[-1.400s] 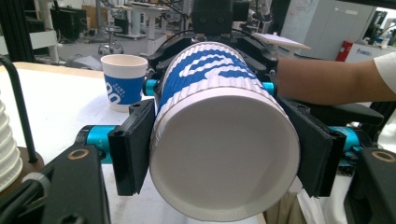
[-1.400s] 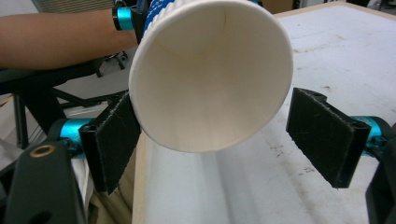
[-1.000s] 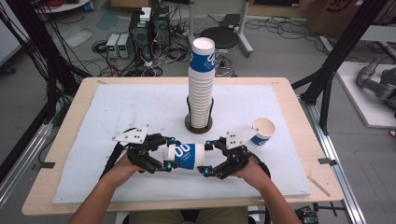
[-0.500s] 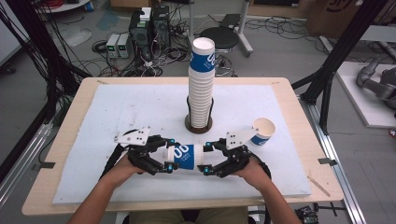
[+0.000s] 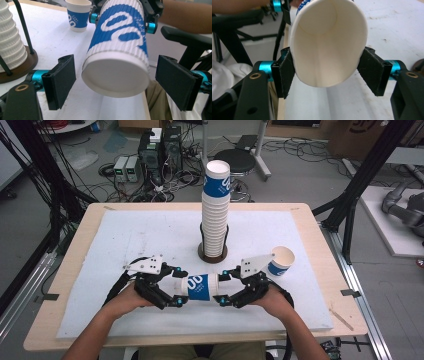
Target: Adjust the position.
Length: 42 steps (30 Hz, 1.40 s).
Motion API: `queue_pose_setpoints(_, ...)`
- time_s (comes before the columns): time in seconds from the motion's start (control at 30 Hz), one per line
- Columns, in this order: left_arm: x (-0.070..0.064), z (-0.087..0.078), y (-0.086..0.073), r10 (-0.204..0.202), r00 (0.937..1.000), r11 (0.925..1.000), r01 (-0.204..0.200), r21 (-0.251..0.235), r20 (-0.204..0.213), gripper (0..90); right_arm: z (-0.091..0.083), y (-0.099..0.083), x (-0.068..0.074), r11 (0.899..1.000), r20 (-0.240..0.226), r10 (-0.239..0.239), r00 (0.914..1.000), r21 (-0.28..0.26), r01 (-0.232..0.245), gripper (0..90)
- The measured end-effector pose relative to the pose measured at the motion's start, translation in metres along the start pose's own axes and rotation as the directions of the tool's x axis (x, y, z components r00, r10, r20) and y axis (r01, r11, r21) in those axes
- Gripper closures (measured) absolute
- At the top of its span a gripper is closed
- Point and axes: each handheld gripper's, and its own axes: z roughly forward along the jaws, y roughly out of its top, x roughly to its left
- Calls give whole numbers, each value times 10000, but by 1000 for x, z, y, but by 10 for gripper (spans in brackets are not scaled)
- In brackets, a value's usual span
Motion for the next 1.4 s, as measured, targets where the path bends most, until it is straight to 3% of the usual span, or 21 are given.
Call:
queue_pose_setpoints(0.13, -2, -1, 9, 270, 9996, 9986, -266, 460, -81, 167, -2, 10, 0, 9976, 57, -340, 9994, 610, 335, 331)
queue_pose_setpoints(0.3, -1, 0, 20, 283, 9996, 9946, -276, 997, -58, 168, -1, 22, -1, 9898, -77, -610, 9981, 1284, 615, 331)
queue_pose_setpoints(0.53, -3, 9, 34, 507, 9986, 9855, -526, 1614, 159, 168, 5, 40, 0, 9685, -81, -1070, 9942, 2253, 1061, 329)
queue_pose_setpoints(0.73, -3, 20, 37, 597, 9977, 9737, -650, 2183, 307, 168, 10, 52, 1, 9469, -151, -1362, 9906, 2921, 1346, 329)
queue_pose_setpoints(1.17, -1, 33, 38, 574, 9977, 9331, -665, 3533, 362, 212, 19, 58, 4, 9101, -295, -1578, 9870, 3836, 1569, 326)
queue_pose_setpoints(1.3, -1, 39, 36, 464, 9980, 9168, -596, 3949, 430, 221, 22, 61, 6, 8948, -370, -1655, 9855, 4145, 1659, 325)
queue_pose_setpoints(1.4, -1, 42, 35, 413, 9982, 9113, -559, 4079, 444, 227, 24, 62, 7, 8837, -403, -1785, 9831, 4328, 1782, 325)
